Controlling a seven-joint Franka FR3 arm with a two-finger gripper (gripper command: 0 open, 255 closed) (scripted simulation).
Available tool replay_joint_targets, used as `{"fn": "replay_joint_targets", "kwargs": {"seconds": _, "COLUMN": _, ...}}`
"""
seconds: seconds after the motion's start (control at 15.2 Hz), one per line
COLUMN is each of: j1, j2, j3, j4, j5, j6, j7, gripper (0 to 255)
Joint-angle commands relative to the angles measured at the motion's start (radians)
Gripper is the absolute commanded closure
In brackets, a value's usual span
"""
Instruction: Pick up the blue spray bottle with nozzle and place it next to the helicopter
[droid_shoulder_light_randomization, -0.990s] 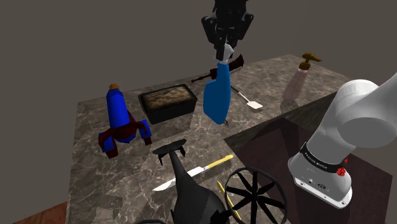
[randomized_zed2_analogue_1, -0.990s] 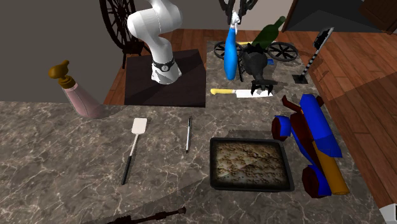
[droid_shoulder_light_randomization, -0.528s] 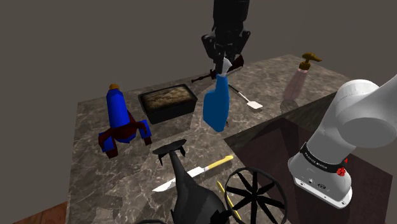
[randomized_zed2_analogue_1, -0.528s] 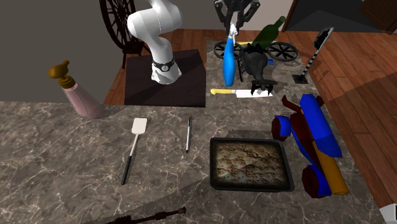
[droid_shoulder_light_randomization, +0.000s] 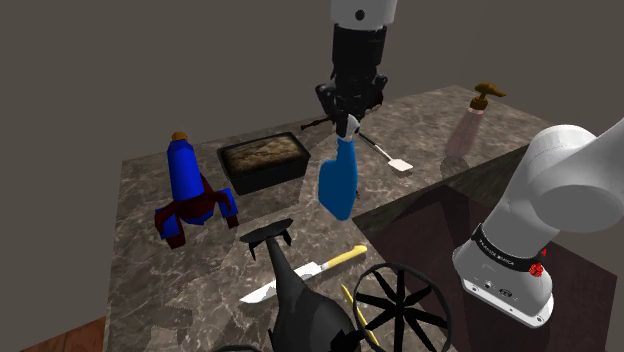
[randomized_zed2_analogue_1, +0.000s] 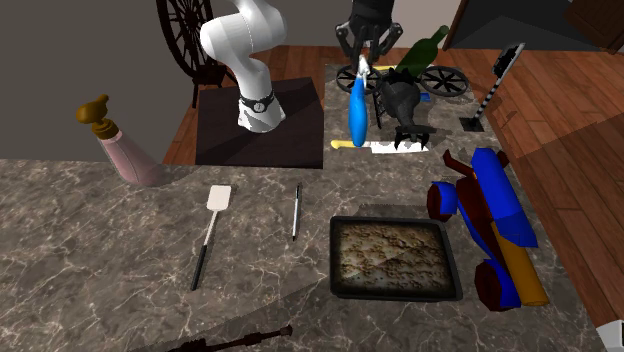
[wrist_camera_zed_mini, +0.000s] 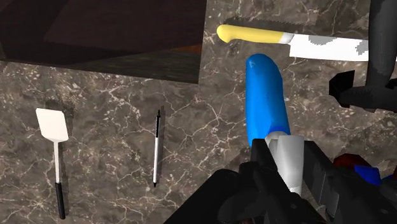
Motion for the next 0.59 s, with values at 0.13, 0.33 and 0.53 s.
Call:
{"fn": "replay_joint_targets", "kwargs": {"seconds": 0.13, "j1": 0.002, "j2": -0.001, "j3": 0.005, "j4": -0.054, "j5": 0.005, "j6": 0.053, "j7": -0.003, "gripper": 255}}
{"fn": "replay_joint_targets", "kwargs": {"seconds": 0.33, "j1": 0.004, "j2": 0.003, "j3": 0.011, "j4": -0.091, "j5": 0.009, "j6": 0.094, "j7": -0.004, "gripper": 255}}
{"fn": "replay_joint_targets", "kwargs": {"seconds": 0.53, "j1": 0.005, "j2": 0.009, "j3": 0.017, "j4": -0.127, "j5": 0.012, "j6": 0.136, "j7": -0.004, "gripper": 255}}
